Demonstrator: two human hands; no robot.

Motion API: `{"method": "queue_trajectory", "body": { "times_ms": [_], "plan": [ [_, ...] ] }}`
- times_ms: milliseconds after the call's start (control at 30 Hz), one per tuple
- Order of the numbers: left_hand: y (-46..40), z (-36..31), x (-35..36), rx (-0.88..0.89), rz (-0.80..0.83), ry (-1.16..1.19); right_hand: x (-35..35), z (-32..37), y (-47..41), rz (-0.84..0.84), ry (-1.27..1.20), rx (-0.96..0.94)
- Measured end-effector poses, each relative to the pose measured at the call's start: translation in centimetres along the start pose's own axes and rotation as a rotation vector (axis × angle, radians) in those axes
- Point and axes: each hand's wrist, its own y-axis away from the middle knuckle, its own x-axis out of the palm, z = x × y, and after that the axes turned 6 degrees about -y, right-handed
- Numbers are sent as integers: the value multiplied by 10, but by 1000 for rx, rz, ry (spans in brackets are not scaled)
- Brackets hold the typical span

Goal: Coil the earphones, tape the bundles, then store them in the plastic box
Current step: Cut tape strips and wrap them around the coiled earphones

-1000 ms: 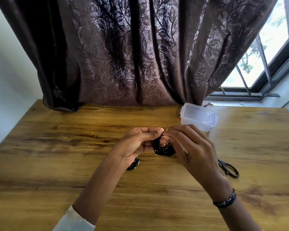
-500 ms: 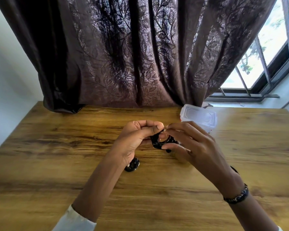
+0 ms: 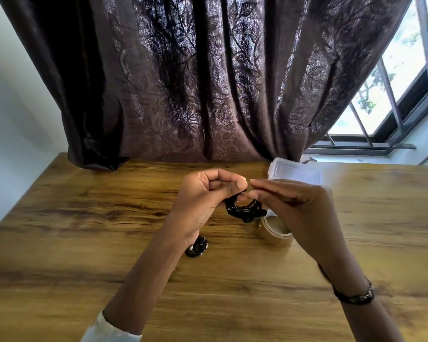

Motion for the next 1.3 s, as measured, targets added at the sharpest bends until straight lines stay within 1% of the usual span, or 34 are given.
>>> {"method": "queue_trajectory", "body": {
  "times_ms": [67, 167, 267, 367, 433, 533, 700, 733, 767, 800, 833, 900, 933, 967, 1000, 1067, 1300],
  "plan": [
    [0, 1, 0, 23, -10, -25, 1, 3, 0, 5, 37, -53],
    [1, -1, 1, 66, -21, -66, 4, 7, 1, 14, 119, -185],
    [1, -1, 2, 107, -52, -134, 5, 6, 1, 14, 292, -296],
    [2, -1, 2, 164, -79, -267, 6, 4, 1, 15, 453, -343],
    [2, -2, 3, 122, -66, -291, 7, 3, 2, 13, 543, -373],
    [1, -2, 3, 9, -17, -238, 8, -1, 2, 15, 641, -415],
    [3, -3, 0, -96, 56, -135, 9, -12, 4, 138, 728, -464],
    [3, -3, -1, -103, 57, -128, 10, -13, 4, 147, 687, -420],
    [3, -3, -1, -109, 57, -120, 11, -12, 4, 150, 586, -331],
    [3, -2, -2, -115, 53, -108, 11, -9, 3, 149, 433, -205],
    [2, 0, -4, -122, 42, -92, 10, -5, 2, 155, 232, -48],
    [1, 2, -7, -142, 24, -59, 6, 5, 0, 193, -275, 293],
    [1, 3, -8, -151, 21, -48, 3, 7, 0, 197, -463, 439],
    [2, 3, -8, -157, 18, -40, 1, 6, 1, 200, -566, 545],
    [2, 4, -8, -163, 12, -32, 0, 5, 1, 223, -598, 605],
    [2, 5, -7, -167, -1, -25, 3, 3, 3, 267, -586, 658],
    [3, 11, -6, -162, -18, -2, 14, -5, 3, 155, -612, 722]
  ]
}}
